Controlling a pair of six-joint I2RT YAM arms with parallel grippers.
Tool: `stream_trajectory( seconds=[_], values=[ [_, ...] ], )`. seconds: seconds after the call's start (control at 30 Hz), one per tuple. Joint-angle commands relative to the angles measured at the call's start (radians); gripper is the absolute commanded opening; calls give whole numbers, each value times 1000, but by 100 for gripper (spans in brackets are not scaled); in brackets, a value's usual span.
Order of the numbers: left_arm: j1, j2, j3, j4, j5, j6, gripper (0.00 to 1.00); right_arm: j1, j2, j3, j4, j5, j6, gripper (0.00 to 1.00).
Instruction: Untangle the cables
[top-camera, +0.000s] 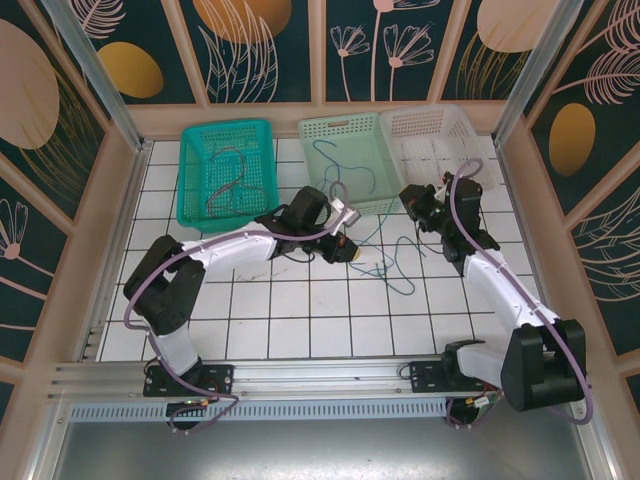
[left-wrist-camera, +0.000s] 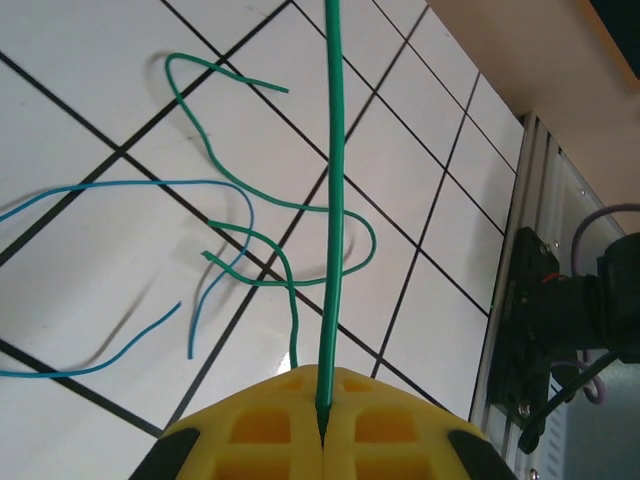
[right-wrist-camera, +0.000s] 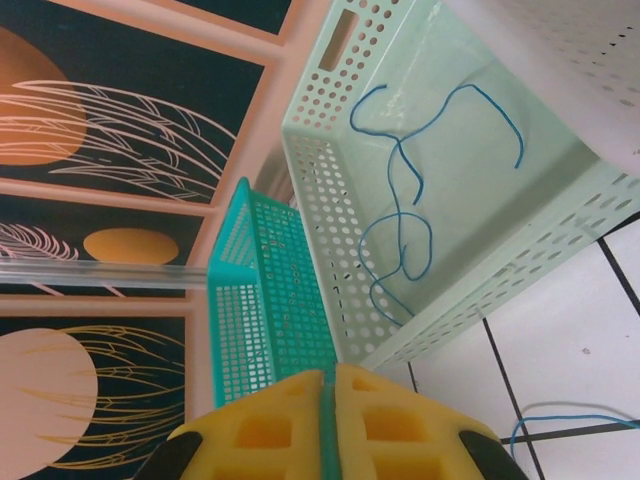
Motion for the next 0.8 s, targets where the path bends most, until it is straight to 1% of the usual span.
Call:
stream_trajectory(
  seconds=[0.0, 0.27, 0.43, 0.53, 0.57, 0.6, 0.63, 0.67, 0.7, 0.77],
  values=[
    [-16, 28, 51, -66, 45, 30, 0, 16, -18, 53, 88, -24, 48, 0],
    [-19, 51, 79, -75, 55, 13, 0, 27, -19, 63, 128, -28, 89, 0],
    [-19, 34, 88, -51, 52, -1, 0, 27, -24, 90, 40, -5, 36, 0],
    [-18, 16, 79, 14, 57, -46, 0, 27, -21, 122, -25, 4, -10, 1],
    [-19, 10, 73, 46, 69, -70, 0, 27, -18, 131, -39, 3, -30, 19],
    [-19, 3, 65, 91, 80, -104, 0, 27, -19, 144, -57, 4, -59, 49],
    [-18, -6, 56, 138, 83, -144, 0, 26, -18, 160, -82, 4, -101, 69],
    [-18, -14, 49, 179, 81, -181, 0, 27, -20, 176, -118, 13, -137, 77],
    [-13, -25, 41, 218, 66, -220, 0, 27, -26, 195, -158, 31, -185, 80],
    [4, -50, 13, 304, 36, -311, 0, 27, -52, 208, -206, 55, -264, 82]
  ],
)
